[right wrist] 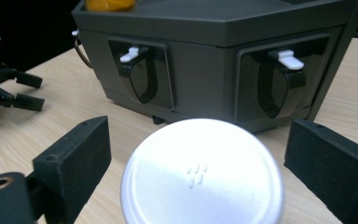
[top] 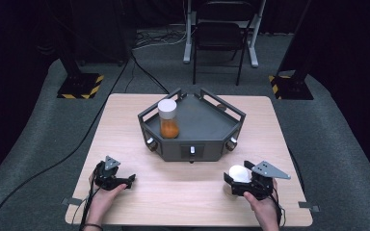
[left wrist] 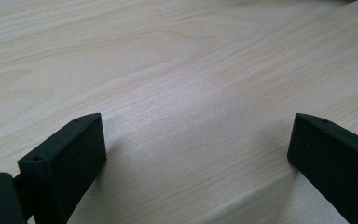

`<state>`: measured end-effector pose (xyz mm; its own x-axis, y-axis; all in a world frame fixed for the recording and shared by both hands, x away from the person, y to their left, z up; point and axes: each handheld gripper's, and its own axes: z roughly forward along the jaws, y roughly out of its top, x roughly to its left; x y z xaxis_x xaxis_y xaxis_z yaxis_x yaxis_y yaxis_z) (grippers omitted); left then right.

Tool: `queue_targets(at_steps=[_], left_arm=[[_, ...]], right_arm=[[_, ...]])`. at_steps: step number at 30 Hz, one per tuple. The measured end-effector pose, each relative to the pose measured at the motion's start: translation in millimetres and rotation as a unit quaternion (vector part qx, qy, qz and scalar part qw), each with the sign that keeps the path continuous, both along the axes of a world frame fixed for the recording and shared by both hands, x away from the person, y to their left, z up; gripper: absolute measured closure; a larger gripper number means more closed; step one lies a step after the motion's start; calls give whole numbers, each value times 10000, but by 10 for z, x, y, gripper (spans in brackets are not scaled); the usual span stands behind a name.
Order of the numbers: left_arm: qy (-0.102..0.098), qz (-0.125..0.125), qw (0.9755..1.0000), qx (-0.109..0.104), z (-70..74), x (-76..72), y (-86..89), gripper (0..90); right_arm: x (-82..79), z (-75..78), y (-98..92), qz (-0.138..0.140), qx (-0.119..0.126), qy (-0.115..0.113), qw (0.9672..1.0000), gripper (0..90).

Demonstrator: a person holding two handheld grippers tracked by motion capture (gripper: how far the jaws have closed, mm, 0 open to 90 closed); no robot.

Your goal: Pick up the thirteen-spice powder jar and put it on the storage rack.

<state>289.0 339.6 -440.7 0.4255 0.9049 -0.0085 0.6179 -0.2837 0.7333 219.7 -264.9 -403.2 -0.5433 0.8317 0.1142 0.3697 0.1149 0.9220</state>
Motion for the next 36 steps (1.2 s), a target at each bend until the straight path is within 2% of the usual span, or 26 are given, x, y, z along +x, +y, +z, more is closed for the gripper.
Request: queue_targets(at_steps=[9,11,15,18,20,26,28,36], left_arm=[[4,-41,10000,15,4,16,3,41],[6,-54,10000,21,5,21,4,41],[7,-57,10000,22,5,22,5,41],[7,-62,10000,21,5,23,5,42],[11,-65,10000,20,6,29,4,40],[6,-61,10000,8,3,29,2,40],[2,-54,10000,15,3,25,-3,41],[6,-54,10000,11,3,28,-2,40]], right_arm=[[31,-121,95,-6,-131,16,9999,110],[4,-142,134,-55,-240,-57,9997,128],[-1,-189,162,-117,-305,-76,9994,148],[-21,-231,163,-174,-278,-131,9994,174],[-42,-253,176,-211,-343,-198,9990,198],[-36,-344,139,-154,-245,-247,9993,290],[-46,-335,163,-167,-323,-284,9989,293],[-78,-347,186,-208,-368,-350,9985,296]])
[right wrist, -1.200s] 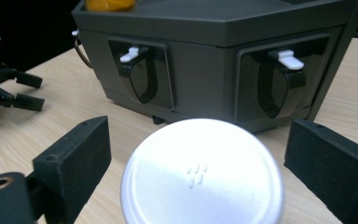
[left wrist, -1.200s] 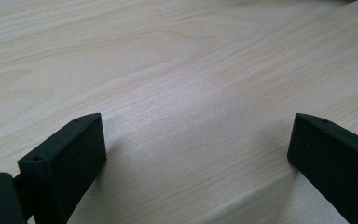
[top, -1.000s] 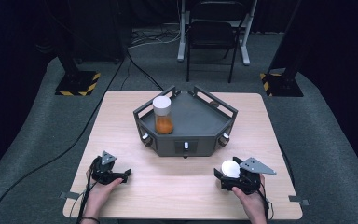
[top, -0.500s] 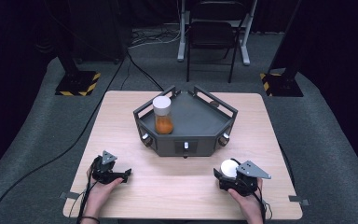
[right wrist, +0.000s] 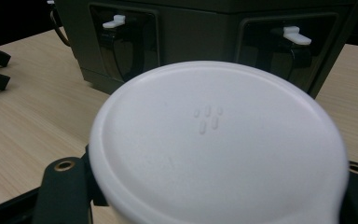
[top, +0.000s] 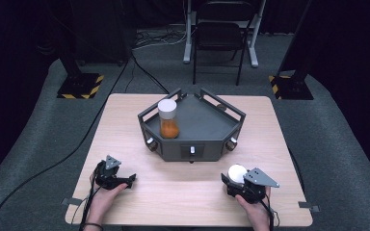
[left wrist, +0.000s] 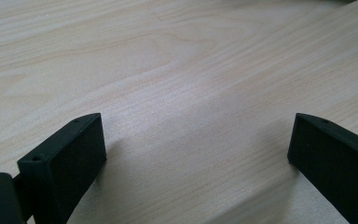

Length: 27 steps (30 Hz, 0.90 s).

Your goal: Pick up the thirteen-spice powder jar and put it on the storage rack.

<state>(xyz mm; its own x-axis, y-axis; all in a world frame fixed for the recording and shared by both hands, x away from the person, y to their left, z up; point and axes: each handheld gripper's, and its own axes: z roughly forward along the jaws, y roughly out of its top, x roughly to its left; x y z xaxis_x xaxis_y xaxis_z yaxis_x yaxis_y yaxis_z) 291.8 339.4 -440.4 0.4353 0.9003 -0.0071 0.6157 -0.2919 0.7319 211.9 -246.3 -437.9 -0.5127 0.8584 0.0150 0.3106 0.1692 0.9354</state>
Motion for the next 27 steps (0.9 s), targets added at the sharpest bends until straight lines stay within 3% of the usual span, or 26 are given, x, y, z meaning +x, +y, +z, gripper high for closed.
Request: queue_targets(at_steps=[11,27], left_arm=[[-1,-6,10000,0,0,1,1,41],[0,-6,10000,0,0,1,0,40]], right_arm=[[-2,60,11,-83,-87,57,9999,297],[77,356,12,-60,-295,-81,9995,297]])
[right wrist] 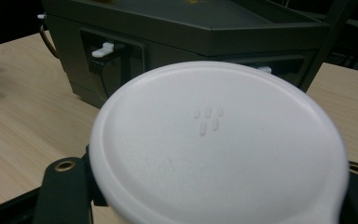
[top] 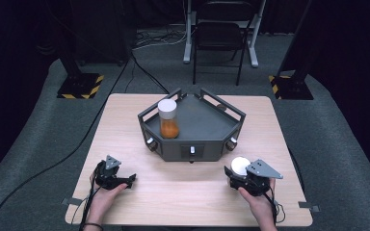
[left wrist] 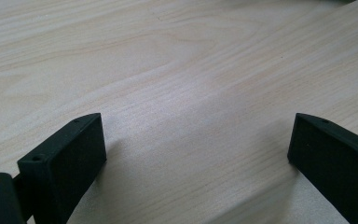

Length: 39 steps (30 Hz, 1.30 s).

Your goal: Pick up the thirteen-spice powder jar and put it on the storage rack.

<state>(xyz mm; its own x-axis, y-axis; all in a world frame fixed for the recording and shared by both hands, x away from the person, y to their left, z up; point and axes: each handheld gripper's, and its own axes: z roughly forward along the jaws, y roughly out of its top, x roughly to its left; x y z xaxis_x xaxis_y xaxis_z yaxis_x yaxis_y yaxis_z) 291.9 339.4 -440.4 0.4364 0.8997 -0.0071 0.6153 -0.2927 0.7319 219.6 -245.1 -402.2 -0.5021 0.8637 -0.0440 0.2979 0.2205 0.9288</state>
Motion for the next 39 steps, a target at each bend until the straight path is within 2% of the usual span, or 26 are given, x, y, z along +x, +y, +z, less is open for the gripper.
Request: queue_targets(at_steps=[7,25,39], left_arm=[[-1,-1,10000,2,0,0,0,40],[0,-7,10000,2,0,1,1,40],[-7,-14,10000,3,-1,0,0,42]], right_arm=[[49,141,-30,9,22,57,10000,297],[194,594,-20,38,-117,-45,9999,297],[335,883,74,-14,-216,-106,9997,297]])
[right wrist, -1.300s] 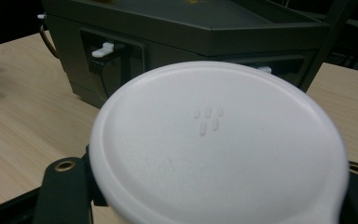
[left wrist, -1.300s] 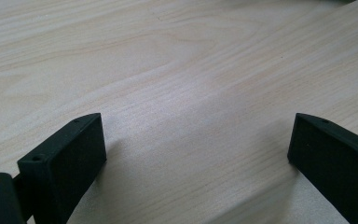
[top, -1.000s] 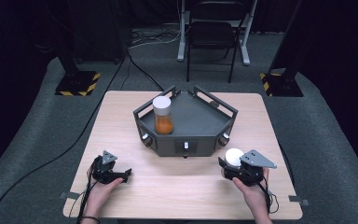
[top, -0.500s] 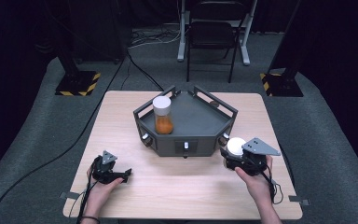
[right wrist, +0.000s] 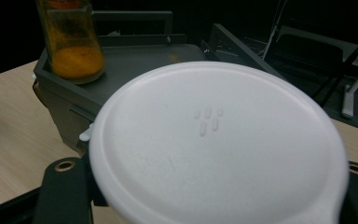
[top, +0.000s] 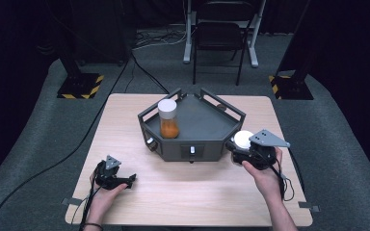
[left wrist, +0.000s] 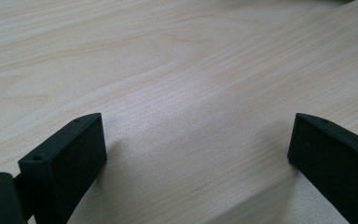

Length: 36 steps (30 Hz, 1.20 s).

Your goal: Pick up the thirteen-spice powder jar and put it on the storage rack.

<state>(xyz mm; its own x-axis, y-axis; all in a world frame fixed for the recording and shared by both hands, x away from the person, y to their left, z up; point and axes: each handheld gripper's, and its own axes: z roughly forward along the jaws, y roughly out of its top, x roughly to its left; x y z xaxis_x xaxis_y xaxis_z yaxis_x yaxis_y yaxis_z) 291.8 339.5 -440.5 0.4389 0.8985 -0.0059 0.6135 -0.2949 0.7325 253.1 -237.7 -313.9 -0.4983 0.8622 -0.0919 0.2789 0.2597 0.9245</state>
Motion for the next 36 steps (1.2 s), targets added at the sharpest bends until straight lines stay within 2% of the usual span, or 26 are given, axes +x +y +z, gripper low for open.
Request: queue_targets(at_steps=[12,30,36], left_arm=[[3,-15,10000,13,3,1,1,42],[10,-33,10000,6,3,6,6,40],[9,-36,10000,3,2,5,6,41]], right_arm=[[160,198,93,15,-12,-64,10000,297],[534,334,351,31,-3,-58,10000,297],[677,367,483,38,-84,-82,9999,297]])
